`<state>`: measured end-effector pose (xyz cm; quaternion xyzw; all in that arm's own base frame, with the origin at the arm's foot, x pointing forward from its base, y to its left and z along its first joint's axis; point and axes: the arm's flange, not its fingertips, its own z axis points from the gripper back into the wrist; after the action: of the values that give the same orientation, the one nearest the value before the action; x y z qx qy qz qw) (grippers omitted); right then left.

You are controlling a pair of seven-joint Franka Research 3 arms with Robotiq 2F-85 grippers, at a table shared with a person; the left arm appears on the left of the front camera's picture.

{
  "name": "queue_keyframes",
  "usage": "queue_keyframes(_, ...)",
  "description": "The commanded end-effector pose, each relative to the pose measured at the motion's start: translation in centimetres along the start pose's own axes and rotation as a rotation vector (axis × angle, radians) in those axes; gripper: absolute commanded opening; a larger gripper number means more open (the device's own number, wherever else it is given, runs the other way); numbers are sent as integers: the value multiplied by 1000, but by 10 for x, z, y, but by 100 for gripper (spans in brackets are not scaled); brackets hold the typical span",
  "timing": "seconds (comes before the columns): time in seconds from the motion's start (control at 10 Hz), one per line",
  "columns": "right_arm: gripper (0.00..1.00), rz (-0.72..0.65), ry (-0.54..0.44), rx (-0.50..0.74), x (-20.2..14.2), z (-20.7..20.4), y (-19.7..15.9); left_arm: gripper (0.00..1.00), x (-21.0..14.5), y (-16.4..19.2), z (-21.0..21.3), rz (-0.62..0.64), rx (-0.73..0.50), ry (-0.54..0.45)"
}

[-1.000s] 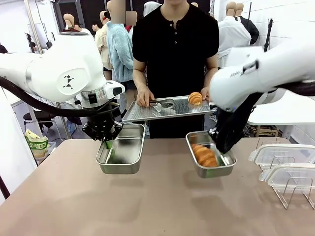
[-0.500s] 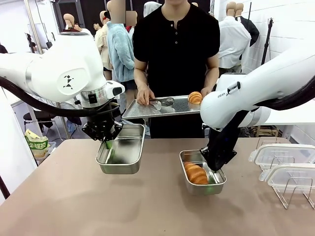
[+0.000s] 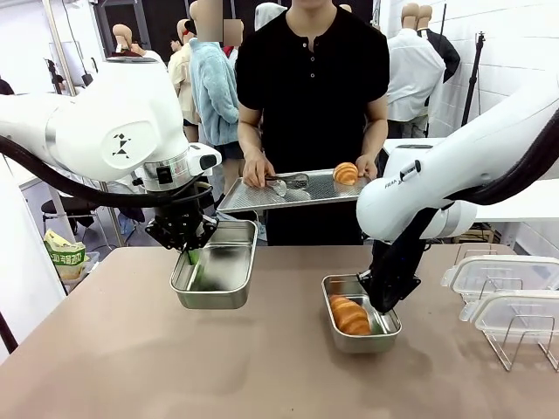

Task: Place the bread in airtight containers.
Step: Once an object is inside an Airtight Container , place the container in the center of the table.

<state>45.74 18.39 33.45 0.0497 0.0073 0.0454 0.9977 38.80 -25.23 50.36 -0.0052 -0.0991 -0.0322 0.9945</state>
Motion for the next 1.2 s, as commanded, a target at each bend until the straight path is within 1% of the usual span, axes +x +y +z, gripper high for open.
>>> queue_keyframes(0.0,0,-43,-9,-43,1,-8,-3,0,0,1,3,-1,0,-6)
queue_keyframes(0.5,0,-27,22,-87,10,-19,-2,0,0,1,3,-1,0,-6)
queue_keyframes(0.6,7,-44,40,-76,10,-20,-3,0,0,1,3,-1,0,-6)
queue_keyframes(0.8,43,-53,32,-83,9,-18,-2,0,0,1,3,-1,0,-6)
queue_keyframes(1.1,98,-73,50,-66,5,-5,-4,0,0,1,3,-1,0,-6)
